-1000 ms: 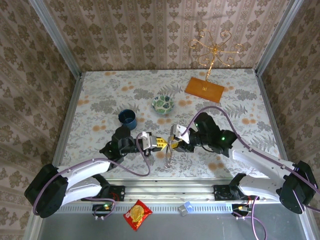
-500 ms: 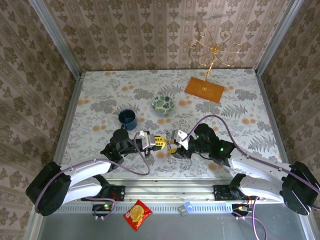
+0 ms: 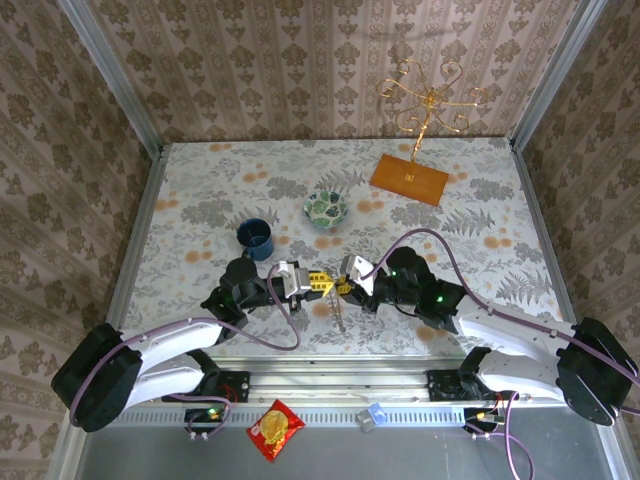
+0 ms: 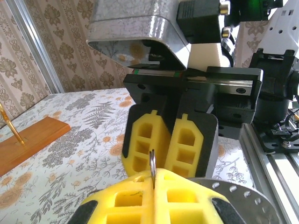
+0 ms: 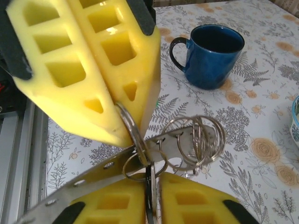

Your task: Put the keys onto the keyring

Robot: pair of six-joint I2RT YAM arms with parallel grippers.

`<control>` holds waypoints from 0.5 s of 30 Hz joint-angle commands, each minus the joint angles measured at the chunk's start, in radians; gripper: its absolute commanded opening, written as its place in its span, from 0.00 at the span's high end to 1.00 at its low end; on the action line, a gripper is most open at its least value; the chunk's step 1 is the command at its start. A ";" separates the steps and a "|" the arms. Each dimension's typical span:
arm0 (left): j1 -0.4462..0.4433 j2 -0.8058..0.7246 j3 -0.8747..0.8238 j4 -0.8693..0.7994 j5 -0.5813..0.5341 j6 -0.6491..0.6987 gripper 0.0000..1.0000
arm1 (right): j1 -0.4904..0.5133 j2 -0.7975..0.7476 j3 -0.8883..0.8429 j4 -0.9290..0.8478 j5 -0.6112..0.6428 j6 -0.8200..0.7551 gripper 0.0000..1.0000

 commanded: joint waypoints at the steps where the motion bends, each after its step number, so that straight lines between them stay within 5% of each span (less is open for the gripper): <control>1: 0.003 -0.024 0.009 -0.009 -0.017 0.015 1.00 | 0.007 -0.045 0.014 -0.053 0.039 -0.021 0.92; 5: 0.003 -0.046 0.019 -0.090 -0.025 0.051 1.00 | 0.007 -0.080 0.049 -0.142 0.079 -0.055 1.00; 15: 0.002 -0.078 0.038 -0.226 -0.033 0.114 1.00 | 0.007 -0.130 0.155 -0.296 0.125 -0.127 1.00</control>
